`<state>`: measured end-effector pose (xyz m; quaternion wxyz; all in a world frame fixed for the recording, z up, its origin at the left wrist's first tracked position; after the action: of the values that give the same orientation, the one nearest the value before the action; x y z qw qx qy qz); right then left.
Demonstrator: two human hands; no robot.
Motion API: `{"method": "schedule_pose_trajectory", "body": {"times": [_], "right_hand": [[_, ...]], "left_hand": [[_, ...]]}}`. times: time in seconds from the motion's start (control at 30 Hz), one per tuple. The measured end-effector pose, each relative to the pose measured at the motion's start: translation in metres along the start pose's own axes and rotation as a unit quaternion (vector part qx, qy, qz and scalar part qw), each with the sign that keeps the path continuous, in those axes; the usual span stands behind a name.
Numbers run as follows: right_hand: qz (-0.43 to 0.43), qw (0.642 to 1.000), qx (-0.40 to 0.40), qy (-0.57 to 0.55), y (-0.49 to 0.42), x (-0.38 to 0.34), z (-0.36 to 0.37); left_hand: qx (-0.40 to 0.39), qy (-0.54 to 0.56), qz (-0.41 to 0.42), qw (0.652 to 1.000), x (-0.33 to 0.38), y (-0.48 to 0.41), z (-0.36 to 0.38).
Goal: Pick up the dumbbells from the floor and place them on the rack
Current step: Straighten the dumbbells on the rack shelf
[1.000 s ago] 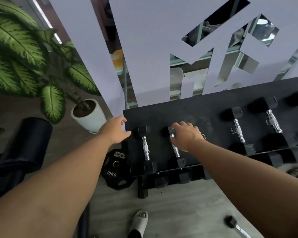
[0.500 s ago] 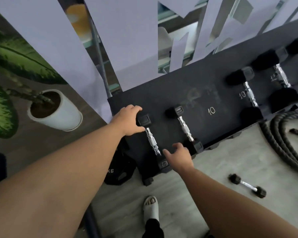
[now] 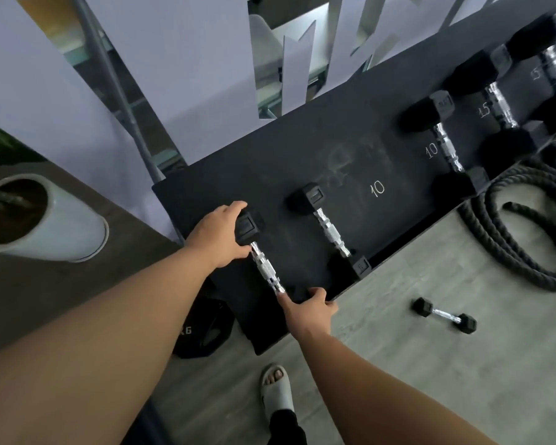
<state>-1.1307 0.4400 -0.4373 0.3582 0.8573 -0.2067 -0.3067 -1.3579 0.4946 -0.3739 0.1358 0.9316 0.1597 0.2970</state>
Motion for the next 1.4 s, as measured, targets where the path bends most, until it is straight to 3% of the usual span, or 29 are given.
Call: {"method": "schedule_pose_trajectory", "body": {"times": [0.17,0.67,1.0,1.17,1.4], "right_hand": [[0.041,0.999,-0.024,-0.006,-0.006,-0.003,0.002],[0.042,0.997,-0.042,-0.051,0.001,-0.006,-0.024],[0.006,0.996,0.004,-0.093,-0.023,-0.042,-0.138],[-0.002,0.996,0.024,-0.089,-0.09,-0.047,-0.209],[0.066,0.995,0.025,-0.074,-0.17,-0.039,-0.251]], "left_hand": [[-0.009,-0.022,-0.006,1.0,0.005,0.0,-0.002],[-0.025,-0.104,-0.022,0.994,0.028,-0.001,-0.024],[-0.013,-0.135,0.039,0.99,0.16,-0.052,-0.066],[0.004,-0.134,0.047,0.99,0.224,-0.114,-0.043],[-0.005,-0.114,0.057,0.992,0.271,-0.189,0.013]]}}
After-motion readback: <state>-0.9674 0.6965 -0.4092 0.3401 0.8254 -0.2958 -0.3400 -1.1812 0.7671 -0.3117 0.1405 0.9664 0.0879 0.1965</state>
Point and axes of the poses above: each hand's wrist, its own y-axis away from the middle knuckle, its own z-axis out of the palm, x = y × z, the point moved 2 cm from there along -y, towards the middle knuckle, and after that the axes turned 11 degrees about y, right-handed, at the moved point
